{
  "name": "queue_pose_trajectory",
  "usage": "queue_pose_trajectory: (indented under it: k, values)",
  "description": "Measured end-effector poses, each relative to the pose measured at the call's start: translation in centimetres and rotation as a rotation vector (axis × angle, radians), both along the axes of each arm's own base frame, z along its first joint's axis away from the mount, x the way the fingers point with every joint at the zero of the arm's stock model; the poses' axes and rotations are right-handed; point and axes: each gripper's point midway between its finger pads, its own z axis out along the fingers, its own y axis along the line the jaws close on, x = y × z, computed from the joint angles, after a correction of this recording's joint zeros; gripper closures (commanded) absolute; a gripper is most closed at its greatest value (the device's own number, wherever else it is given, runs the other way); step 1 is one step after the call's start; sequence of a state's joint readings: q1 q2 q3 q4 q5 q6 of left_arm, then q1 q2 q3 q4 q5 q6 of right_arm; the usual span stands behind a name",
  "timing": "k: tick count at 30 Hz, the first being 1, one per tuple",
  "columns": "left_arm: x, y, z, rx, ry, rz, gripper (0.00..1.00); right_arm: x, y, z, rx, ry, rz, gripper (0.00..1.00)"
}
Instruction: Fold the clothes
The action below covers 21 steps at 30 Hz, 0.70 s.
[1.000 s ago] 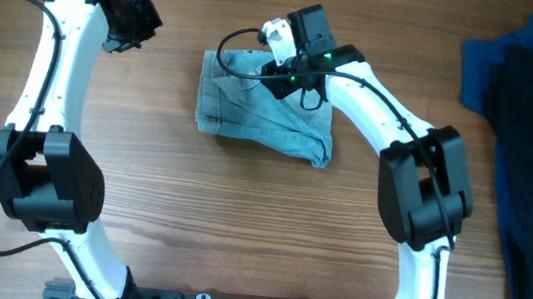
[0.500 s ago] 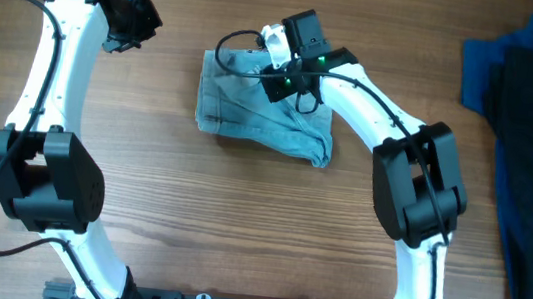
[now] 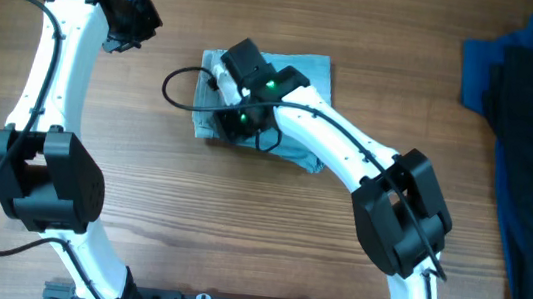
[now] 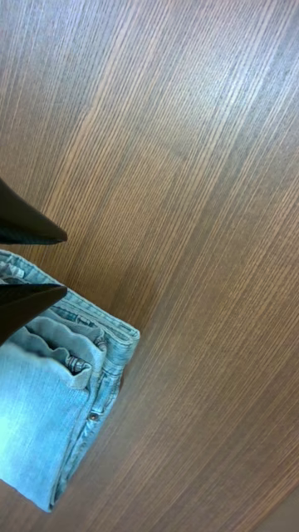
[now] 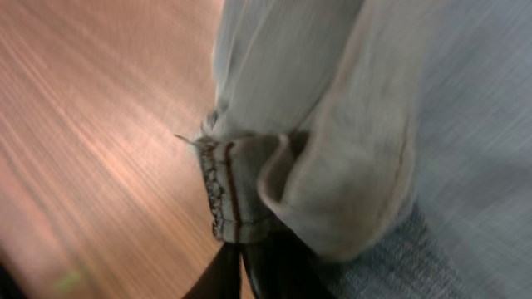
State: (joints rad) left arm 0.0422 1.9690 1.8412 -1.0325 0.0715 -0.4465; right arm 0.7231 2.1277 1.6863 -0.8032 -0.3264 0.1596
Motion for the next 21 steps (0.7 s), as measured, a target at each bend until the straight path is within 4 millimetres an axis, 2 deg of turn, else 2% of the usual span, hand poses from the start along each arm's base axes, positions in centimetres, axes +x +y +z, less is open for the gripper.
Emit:
queue_pose_trajectory:
  k: [5,8,11,12,14,16,17,20,21]
  values:
    - [0.0,0.0,0.0,0.001,0.0,0.0,0.82,-2.2,0.2,0.5,0.042,0.114,0.023,0.68]
    - [0.0,0.3,0.0,0.018,0.001,0.008,0.82,-2.3,-0.8,2.8,0.071,0.124,0.011,0.69]
    - [0.0,0.4,0.0,0.021,0.001,0.01,0.79,-0.7,-3.9,8.3,0.11,0.037,-0.053,0.9]
    - [0.0,0.4,0.0,0.022,0.001,0.01,0.77,-0.1,-5.7,9.8,0.09,-0.005,-0.087,0.95]
    - [0.0,0.5,0.0,0.024,0.001,0.011,0.76,0.7,-9.0,11.7,0.049,-0.046,-0.156,0.96]
    - [0.0,0.5,0.0,0.026,0.001,0.012,0.75,1.3,-11.1,11.5,0.006,-0.041,-0.204,0.96]
    - [0.0,0.5,0.0,0.027,0.001,0.013,0.75,1.5,-12.3,10.5,-0.029,-0.021,-0.231,0.96]
    - [-0.1,0.5,-0.1,0.027,0.004,0.013,0.75,1.4,-13.5,7.8,-0.074,0.007,-0.256,0.96]
    - [-0.1,0.5,-0.1,0.027,0.006,0.013,0.75,1.0,-14.0,6.3,-0.099,0.025,-0.267,0.96]
